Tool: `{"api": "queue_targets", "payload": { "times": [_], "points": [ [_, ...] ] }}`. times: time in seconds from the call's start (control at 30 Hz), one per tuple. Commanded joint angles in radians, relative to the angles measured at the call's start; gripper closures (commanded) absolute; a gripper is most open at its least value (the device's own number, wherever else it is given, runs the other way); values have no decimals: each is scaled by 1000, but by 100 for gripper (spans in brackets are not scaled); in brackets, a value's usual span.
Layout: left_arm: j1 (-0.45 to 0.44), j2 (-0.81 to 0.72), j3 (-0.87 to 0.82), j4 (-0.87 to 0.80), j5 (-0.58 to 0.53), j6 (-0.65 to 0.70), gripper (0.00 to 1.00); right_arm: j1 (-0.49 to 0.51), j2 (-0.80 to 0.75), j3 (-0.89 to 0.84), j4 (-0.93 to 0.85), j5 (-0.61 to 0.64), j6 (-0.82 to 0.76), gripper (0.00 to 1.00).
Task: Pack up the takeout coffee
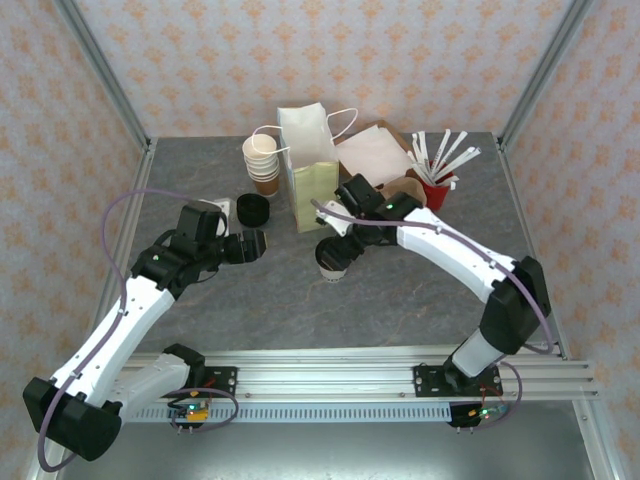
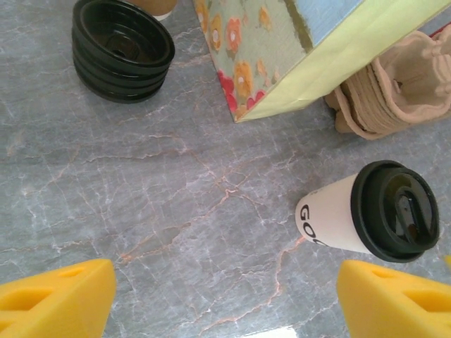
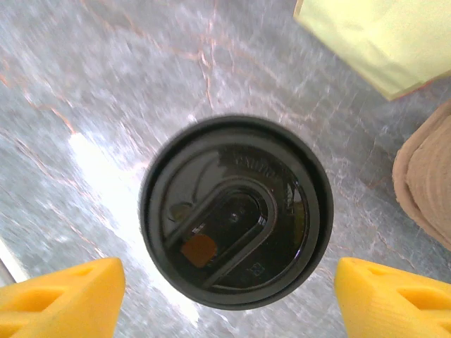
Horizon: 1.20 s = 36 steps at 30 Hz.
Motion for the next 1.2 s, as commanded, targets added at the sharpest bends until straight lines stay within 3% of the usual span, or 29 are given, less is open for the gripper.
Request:
{"api": "queue_targets", "payload": {
  "times": [0.0,0.23,0.33,0.47,0.57,0.7,0.8,0.93,1.17],
  "points": [
    [-2,22,6,52,-103,-16,17,-5,-143,-35,135,-70,119,21],
    [93,81,-14,180,-131,-72,18,-6,-313,-212,420,50,362,16],
    [132,137,6,196,-113,-91,19,-4,-329,-249,453,79,394,8],
    [133,157,13,216,-85,-95,19,-7,-369,-279,443,351,459,5],
    [134,182,29,221,-65,-93,19,-10,-365,-277,408,449,502,3],
    [118,239,59,247,27,-122,20,-10,-288,-229,302,300,475,3],
    [76,272,84,228,23,-108,19,-12,-234,-198,235,293,511,2],
    [40,297,106,218,22,-97,20,-27,-217,-200,245,373,575,0],
    [-11,288,127,218,26,-77,20,-220,-136,-127,217,315,621,7]
  ]
}}
